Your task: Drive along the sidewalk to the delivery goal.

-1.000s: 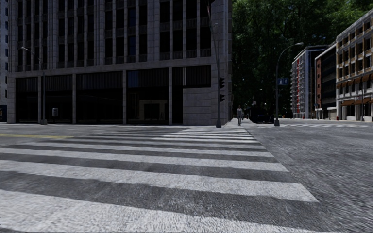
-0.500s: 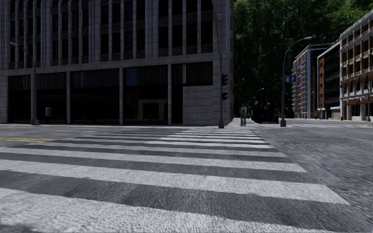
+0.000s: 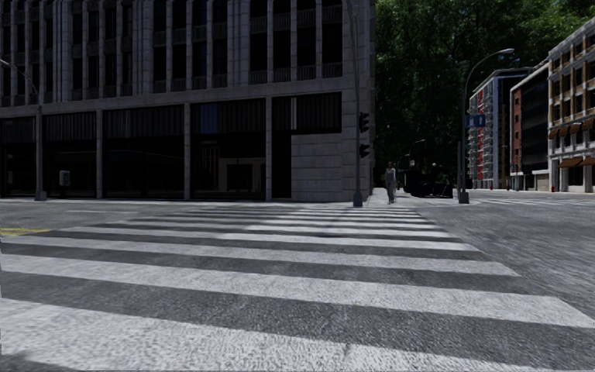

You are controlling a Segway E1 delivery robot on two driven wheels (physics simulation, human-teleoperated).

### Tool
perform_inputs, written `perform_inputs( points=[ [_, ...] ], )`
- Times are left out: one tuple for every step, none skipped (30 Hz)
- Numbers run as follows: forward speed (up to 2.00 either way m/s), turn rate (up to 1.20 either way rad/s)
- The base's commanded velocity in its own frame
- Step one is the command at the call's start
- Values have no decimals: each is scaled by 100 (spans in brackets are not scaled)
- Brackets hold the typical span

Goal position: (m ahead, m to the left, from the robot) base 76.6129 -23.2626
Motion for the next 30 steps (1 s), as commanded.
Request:
perform_inputs(
  points=[
    [200, -19],
    [200, -27],
    [200, -29],
    [200, -29],
    [200, -30],
    [200, -32],
    [200, -34],
    [200, -35],
    [200, -35],
    [200, -35],
    [200, -35],
    [200, -30],
    [200, -3],
    [200, 0],
    [200, 0],
    [200, 0],
    [200, 0],
    [200, 0],
    [200, 0],
    [200, 0],
    [200, 0],
    [200, 0],
    [200, 0],
    [200, 0],
    [200, 0],
    [200, 0],
    [200, 0],
    [200, 0],
    [200, 0],
    [200, 0]
  ],
)
